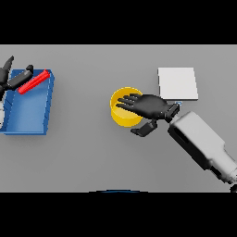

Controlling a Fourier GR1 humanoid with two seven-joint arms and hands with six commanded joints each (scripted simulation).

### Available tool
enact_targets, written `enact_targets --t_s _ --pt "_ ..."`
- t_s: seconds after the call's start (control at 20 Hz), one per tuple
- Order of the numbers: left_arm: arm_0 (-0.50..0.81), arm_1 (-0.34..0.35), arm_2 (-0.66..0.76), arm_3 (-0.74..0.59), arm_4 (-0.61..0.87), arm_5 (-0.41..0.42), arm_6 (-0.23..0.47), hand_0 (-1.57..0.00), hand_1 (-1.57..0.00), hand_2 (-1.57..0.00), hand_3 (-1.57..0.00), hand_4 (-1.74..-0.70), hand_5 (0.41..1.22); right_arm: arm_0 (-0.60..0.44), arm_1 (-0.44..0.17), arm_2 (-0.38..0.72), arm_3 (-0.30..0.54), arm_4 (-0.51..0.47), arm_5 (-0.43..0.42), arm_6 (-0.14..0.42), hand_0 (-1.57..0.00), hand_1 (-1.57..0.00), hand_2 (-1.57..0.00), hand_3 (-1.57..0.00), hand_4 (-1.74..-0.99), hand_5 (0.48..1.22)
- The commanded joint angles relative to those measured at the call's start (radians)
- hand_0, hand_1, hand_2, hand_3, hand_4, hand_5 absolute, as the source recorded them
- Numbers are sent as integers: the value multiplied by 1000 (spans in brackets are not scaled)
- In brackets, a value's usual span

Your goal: Pick up the red beaker and tilt it to pour out 1 green nut into yellow bowl. Pick up the yellow bowl and place it on the metallic measuring scale.

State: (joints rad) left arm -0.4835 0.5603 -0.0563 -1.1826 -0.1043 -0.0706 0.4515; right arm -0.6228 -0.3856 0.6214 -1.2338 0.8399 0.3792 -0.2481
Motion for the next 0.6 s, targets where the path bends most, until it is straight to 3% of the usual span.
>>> enact_targets --t_s 0.0,0.35,0.55 --pt "-2 1 3 5 1 0 3 1 1 1 1 -806 700 -7 4 13 17 11 4 -1 1 1 1 1 -1162 667" --pt "-4 7 -2 17 -5 -11 -8 1 1 1 1 -797 704 -93 50 65 168 47 45 2 1 1 1 -8 -1186 684" --pt "-20 14 2 40 -13 -12 -6 1 1 1 1 -789 714 -100 64 65 193 44 44 3 1 -15 -37 -77 -1234 770"
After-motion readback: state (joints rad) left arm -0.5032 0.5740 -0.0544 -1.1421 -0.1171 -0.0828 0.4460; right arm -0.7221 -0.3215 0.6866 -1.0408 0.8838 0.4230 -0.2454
